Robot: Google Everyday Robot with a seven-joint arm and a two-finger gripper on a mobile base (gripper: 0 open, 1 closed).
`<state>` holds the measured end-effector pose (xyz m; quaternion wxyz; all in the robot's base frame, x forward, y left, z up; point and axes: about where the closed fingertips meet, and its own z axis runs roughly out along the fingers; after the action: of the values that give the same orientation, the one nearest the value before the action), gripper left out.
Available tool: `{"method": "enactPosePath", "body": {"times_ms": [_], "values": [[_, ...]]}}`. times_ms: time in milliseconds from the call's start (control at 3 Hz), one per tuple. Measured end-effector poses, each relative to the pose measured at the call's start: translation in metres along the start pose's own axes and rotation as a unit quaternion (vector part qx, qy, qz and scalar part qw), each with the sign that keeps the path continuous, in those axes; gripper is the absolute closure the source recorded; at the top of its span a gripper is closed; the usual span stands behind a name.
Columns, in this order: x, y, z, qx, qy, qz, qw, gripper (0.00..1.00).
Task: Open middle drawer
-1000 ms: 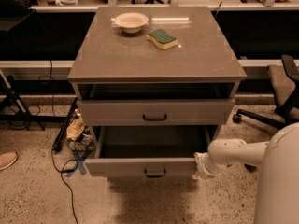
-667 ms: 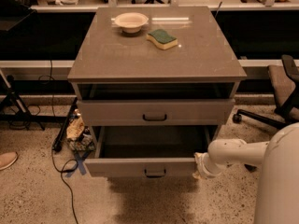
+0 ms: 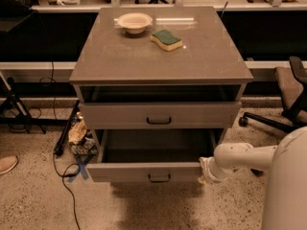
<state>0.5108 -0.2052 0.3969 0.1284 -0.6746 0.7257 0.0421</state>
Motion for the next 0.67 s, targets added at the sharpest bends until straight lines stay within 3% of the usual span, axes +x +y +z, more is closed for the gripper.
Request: {"method": "enactPosePath", "body": {"times_ms": [667], "values": [[-0.0005, 0.0001, -0.0013, 0.000, 0.000, 0.000, 1.0000, 0.34]]}}
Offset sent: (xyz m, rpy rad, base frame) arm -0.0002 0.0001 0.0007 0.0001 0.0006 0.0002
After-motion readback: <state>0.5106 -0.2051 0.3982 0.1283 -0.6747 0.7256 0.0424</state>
